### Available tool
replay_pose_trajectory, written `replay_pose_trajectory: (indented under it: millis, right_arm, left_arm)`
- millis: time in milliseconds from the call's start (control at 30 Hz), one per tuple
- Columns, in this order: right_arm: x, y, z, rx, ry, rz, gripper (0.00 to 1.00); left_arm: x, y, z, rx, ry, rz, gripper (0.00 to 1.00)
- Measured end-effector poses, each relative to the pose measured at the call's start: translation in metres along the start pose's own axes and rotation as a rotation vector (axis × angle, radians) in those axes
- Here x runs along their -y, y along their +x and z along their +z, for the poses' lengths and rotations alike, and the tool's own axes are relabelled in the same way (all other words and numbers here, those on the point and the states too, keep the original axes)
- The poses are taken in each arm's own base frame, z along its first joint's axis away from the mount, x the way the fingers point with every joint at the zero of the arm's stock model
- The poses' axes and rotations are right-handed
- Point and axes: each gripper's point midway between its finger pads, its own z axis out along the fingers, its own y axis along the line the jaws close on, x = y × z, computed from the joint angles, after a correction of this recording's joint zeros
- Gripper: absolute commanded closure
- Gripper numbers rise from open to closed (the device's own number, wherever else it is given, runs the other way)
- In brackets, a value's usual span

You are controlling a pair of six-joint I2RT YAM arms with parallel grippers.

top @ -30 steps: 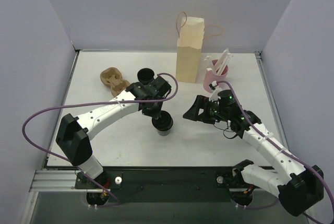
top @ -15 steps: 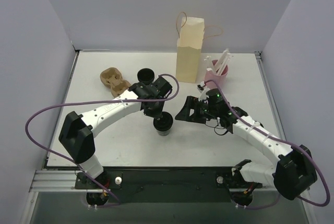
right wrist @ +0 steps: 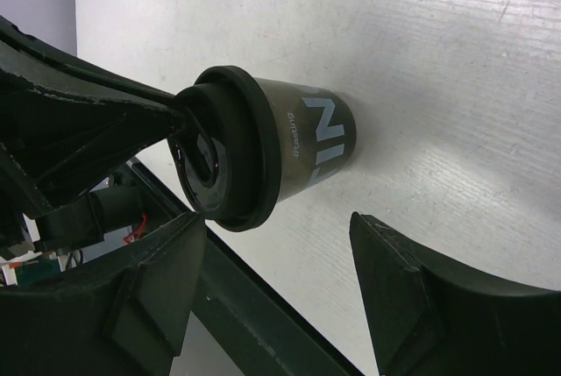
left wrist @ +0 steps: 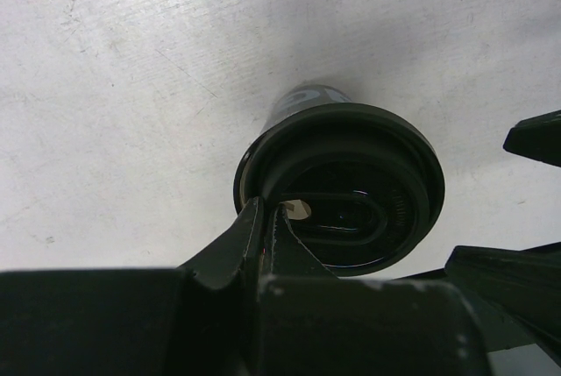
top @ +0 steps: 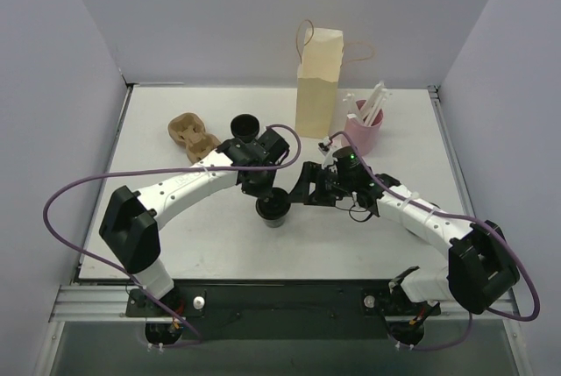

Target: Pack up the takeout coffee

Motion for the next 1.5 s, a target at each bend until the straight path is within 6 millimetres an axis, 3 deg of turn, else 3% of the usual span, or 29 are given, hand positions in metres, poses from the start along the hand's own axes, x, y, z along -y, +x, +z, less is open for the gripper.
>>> replay_pose_trajectory:
  millis: [667,1500]
  right_arm:
    - [-0.005,-0.001,0.0,0.007,-0.02,-0.012,0.3]
    - [0.0,0.005,0.017,-0.028,-0.015,-0.009,0.34]
  left_arm:
    - [-0.005,0.003,-0.01,-0.002,-0.008,0.0,1.0]
    - [0.0,0.005,-0.002,-0.002,0.023,-0.025,1.0]
